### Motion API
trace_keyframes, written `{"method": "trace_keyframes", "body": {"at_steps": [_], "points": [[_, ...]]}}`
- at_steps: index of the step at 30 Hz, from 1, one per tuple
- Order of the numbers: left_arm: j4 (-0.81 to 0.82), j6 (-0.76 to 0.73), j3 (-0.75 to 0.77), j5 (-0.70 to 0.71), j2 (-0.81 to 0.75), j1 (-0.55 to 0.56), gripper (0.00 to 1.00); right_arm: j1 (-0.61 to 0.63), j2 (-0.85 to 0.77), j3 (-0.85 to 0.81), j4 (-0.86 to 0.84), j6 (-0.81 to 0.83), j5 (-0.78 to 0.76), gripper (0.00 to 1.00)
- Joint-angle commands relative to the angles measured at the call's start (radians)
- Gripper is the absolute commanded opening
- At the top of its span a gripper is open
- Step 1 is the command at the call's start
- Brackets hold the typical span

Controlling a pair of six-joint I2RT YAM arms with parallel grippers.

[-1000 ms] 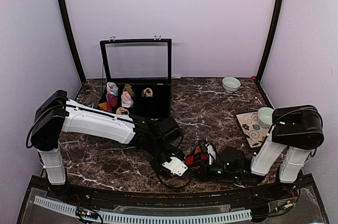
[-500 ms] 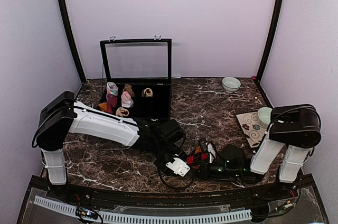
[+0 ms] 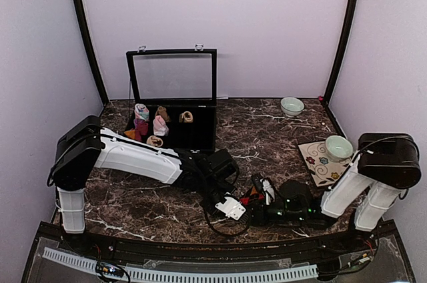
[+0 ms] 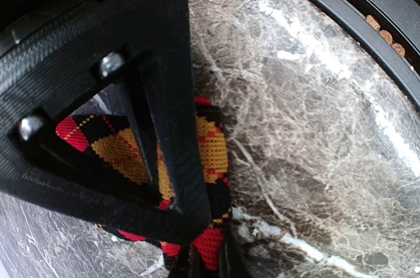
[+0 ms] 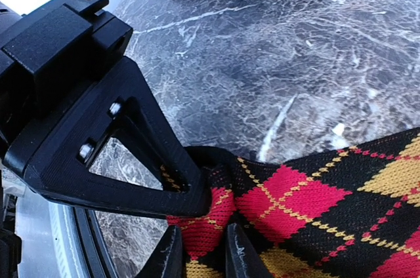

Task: Roll the socks
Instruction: Roll the sock at the center of the board.

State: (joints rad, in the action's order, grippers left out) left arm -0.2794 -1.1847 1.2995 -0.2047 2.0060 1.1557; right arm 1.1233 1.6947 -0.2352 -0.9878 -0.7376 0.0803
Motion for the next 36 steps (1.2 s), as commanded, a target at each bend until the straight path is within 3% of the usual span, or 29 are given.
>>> {"method": "trace_keyframes", "body": {"at_steps": [1, 3, 4, 5, 6, 9, 12, 15, 17, 18, 22, 31, 36], "points": [[-0.107, 0.004, -0.029, 0.008, 0.072, 0.004, 0.00, -0.005, -0.030, 0.057, 0.319, 0.024, -0.050, 0.24], [-0.115, 0.001, -0.036, 0.013, 0.074, 0.004, 0.00, -0.005, -0.085, 0.071, 0.342, 0.024, -0.067, 0.30], [-0.117, 0.001, -0.040, 0.019, 0.075, 0.004, 0.00, -0.006, -0.128, 0.076, 0.365, 0.026, -0.078, 0.39], [-0.118, 0.003, -0.044, 0.025, 0.075, 0.004, 0.00, -0.007, -0.178, 0.080, 0.388, 0.026, -0.093, 0.55], [-0.120, 0.006, -0.048, 0.028, 0.075, 0.004, 0.00, -0.009, -0.226, 0.085, 0.408, 0.026, -0.105, 0.95], [-0.125, 0.016, -0.055, 0.046, 0.077, 0.004, 0.00, -0.036, -0.400, 0.097, 0.495, 0.037, -0.134, 1.00], [-0.131, 0.037, -0.055, 0.063, 0.076, 0.005, 0.00, -0.086, -0.544, 0.101, 0.589, 0.072, -0.134, 0.95], [-0.146, 0.061, -0.055, 0.078, 0.077, 0.005, 0.00, -0.127, -0.636, 0.085, 0.705, 0.104, -0.141, 0.83], [-0.154, 0.078, -0.062, 0.094, 0.074, 0.005, 0.00, -0.149, -0.664, 0.082, 0.721, 0.128, -0.113, 0.67], [-0.149, 0.080, -0.070, 0.104, 0.072, 0.005, 0.00, -0.159, -0.666, 0.083, 0.711, 0.135, -0.082, 0.52], [-0.133, 0.081, -0.098, 0.127, 0.063, 0.006, 0.00, -0.199, -0.613, 0.066, 0.685, 0.148, -0.043, 0.21], [-0.154, 0.091, -0.104, 0.162, 0.053, 0.007, 0.00, -0.253, -0.471, -0.031, 0.620, 0.209, 0.015, 0.19], [-0.171, 0.124, -0.140, 0.198, 0.034, 0.006, 0.00, -0.299, -0.314, -0.092, 0.603, 0.242, 0.068, 0.15]]}}
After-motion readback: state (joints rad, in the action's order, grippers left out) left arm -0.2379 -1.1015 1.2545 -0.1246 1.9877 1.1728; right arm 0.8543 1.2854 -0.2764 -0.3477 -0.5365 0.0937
